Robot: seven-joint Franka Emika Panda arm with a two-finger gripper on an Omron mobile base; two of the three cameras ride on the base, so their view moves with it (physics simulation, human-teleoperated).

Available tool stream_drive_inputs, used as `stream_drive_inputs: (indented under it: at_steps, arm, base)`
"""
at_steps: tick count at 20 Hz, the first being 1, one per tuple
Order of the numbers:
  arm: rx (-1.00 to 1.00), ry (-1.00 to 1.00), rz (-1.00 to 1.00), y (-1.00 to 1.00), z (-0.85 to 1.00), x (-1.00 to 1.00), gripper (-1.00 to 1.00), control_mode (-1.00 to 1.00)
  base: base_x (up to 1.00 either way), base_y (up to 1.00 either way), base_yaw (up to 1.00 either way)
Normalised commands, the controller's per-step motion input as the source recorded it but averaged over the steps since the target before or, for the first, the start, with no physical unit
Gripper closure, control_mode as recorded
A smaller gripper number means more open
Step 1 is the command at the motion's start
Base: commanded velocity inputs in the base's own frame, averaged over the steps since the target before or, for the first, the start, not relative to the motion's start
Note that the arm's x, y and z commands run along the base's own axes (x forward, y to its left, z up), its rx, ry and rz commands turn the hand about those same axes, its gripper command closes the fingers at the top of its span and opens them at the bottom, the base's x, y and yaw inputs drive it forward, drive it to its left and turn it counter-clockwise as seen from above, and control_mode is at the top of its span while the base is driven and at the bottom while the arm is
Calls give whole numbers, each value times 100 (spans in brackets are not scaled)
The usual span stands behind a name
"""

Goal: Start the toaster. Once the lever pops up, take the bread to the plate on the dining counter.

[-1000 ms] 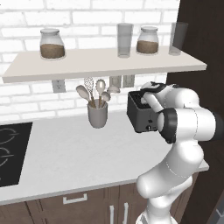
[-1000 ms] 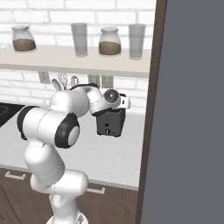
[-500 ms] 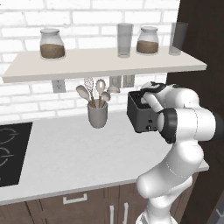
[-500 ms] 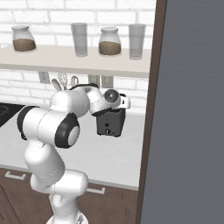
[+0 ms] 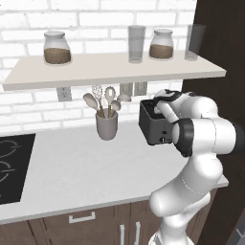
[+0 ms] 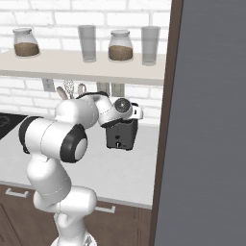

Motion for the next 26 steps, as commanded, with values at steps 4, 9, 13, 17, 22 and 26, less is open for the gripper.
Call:
stream_drive_inputs:
  at_steps: [4,9,13,17,22,26]
  arm:
    - [0,0,0,0,0,0,-100,-100]
    - [0,0,0,0,0,0,-100,-100]
    - [0,0,0,0,0,0,-100,-100]
    - [0,0,0,0,0,0,-100,-100]
    - [0,0,0,0,0,0,-100,-100]
    - [0,0,0,0,0,0,-100,-100]
  base:
    - [0,0,0]
    - [0,0,0]
    - [0,0,0]
    - [0,0,0]
    - [0,0,0]
    - [0,0,0]
